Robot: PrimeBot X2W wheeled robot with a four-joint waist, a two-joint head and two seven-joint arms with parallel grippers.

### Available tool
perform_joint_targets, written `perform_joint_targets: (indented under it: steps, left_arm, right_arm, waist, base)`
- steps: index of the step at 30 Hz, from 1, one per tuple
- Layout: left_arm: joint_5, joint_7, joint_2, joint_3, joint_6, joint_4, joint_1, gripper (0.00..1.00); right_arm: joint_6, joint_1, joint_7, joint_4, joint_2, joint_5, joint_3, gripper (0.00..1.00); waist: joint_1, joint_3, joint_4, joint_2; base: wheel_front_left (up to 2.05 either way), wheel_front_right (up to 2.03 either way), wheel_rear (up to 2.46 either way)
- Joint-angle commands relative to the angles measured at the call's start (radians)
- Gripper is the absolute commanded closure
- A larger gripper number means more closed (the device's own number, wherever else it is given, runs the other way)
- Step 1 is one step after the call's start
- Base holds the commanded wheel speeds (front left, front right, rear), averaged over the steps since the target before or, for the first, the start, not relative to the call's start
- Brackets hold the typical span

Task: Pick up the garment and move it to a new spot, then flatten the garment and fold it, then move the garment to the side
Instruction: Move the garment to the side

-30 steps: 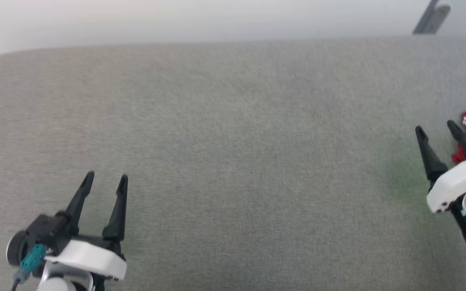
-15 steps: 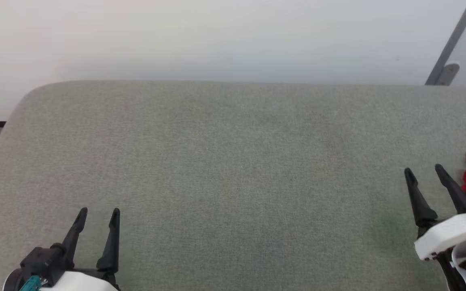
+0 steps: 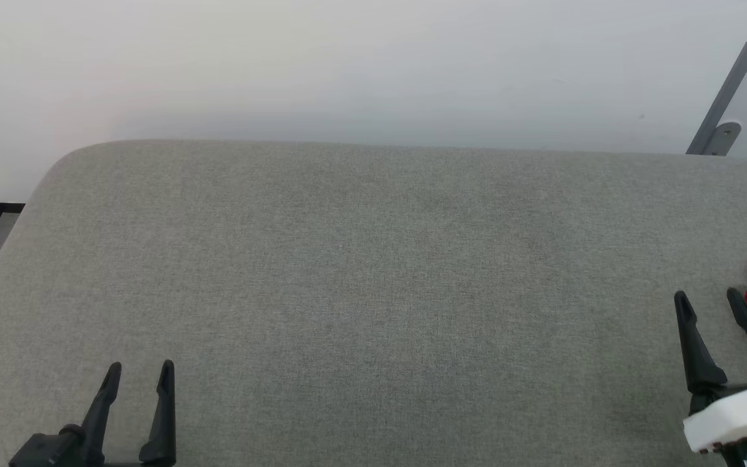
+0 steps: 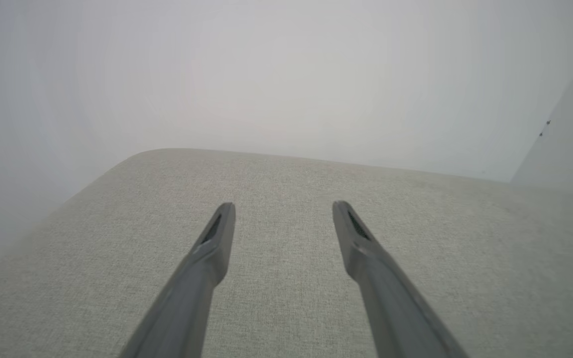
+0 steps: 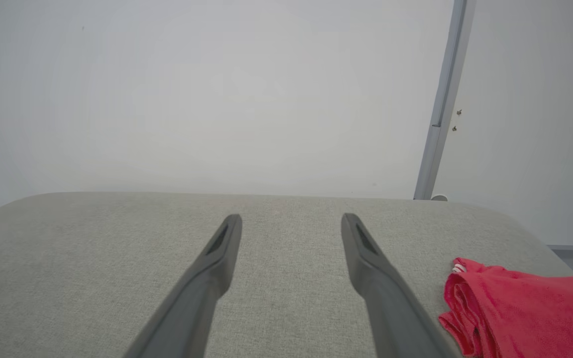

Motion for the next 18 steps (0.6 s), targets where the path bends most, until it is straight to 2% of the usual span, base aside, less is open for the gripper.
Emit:
perform_joint_targets:
  steps: [1,9,18]
  left_arm:
    - [-0.013,-0.001,-0.005,0.003,0.001,-0.008,0.016,0.0]
    - [-0.02,-0.001,-0.002,0.005,0.001,-0.018,0.03,0.0]
    - [-0.019,-0.001,0.004,-0.005,0.001,-0.023,0.015,0.0]
  right_arm:
    - [0.0,0.026,0.013,-0.029,0.012,-0.01,-0.015,0.0]
    - [0.0,0.077,0.049,-0.122,0.046,-0.031,-0.066,0.0]
    - [0.0,0.087,0.057,-0.146,0.065,-0.032,-0.065,0.0]
  waist:
    - [0.0,0.001,0.001,0.0]
    - [0.0,0.006,-0.003,0.0]
    - [0.0,0.01,-0.011,0.0]
  base:
    - [0.0,0.0,0.0]
    - [0.0,0.0,0.0]
    - [0.0,0.0,0.0]
